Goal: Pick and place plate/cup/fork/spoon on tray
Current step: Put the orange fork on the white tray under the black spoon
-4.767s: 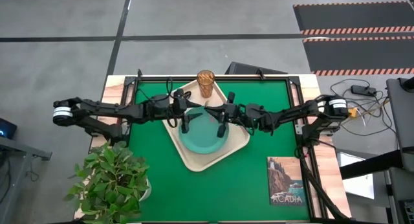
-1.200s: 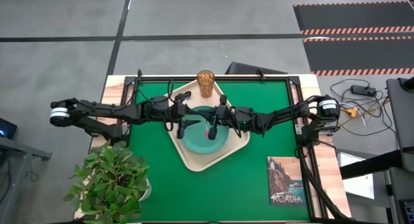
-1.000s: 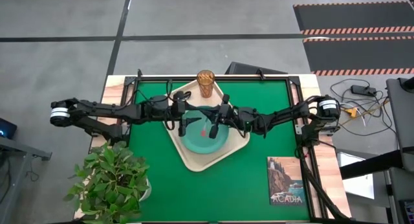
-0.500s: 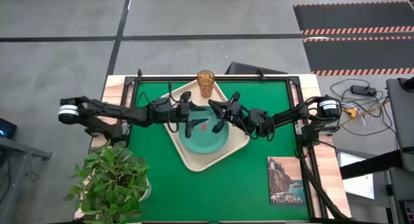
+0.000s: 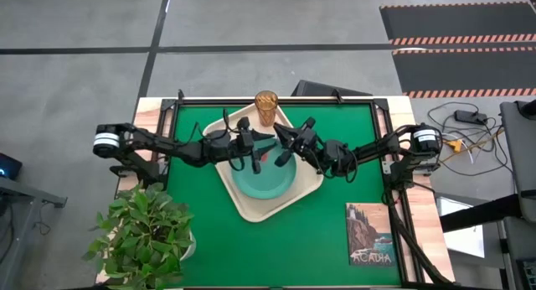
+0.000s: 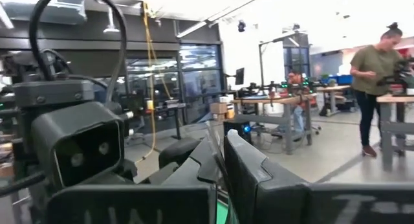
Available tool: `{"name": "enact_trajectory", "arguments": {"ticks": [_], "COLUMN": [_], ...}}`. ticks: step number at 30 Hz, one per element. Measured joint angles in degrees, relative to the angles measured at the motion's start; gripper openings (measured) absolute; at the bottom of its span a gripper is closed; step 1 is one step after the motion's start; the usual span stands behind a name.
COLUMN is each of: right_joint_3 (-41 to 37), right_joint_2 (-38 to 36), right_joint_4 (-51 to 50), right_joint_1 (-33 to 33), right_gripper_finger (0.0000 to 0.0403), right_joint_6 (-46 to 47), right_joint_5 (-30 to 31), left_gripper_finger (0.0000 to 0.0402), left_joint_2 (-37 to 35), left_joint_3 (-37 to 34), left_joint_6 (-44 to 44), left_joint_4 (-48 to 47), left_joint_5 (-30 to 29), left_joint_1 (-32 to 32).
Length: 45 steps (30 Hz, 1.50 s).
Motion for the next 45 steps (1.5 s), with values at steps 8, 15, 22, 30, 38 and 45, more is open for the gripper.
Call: {"name": "enact_trajectory", "arguments": {"ticks": [8, 15, 22, 30, 38, 45], "right_joint_3": [0.0, 0.0, 0.0, -0.1, -0.1, -0.1], "right_joint_2": [0.0, 0.0, -2.0, -11.1, -24.2, -34.5], "right_joint_4": [-0.5, -2.2, -7.5, -27.0, -51.5, -71.7], "right_joint_1": [-0.1, 0.0, -0.1, -0.1, -0.1, 0.5], "right_gripper_finger": [0.0009, 0.0029, 0.0113, 0.0183, 0.0198, 0.0199], "right_joint_6": [1.2, 1.8, 4.1, 5.6, 9.9, 14.7], "right_joint_5": [2.9, 2.7, 5.9, 10.2, 10.2, 9.7], "left_gripper_finger": [0.0008, 0.0001, 0.0, 0.0001, 0.0001, 0.0001], "left_joint_2": [0.2, -0.5, -2.6, -8.5, -15.3, -20.6], "left_joint_3": [0.0, -0.1, -0.1, -0.2, -0.6, -0.7], "left_joint_6": [-0.2, -3.9, -4.7, -5.8, -11.8, -18.7], "left_joint_4": [-0.2, -1.7, -7.0, -22.2, -39.9, -55.9], "left_joint_5": [-1.2, -1.4, -1.4, -2.6, -3.5, -7.7], "left_joint_1": [0.0, 0.1, 0.8, 3.4, 7.5, 10.7]}}
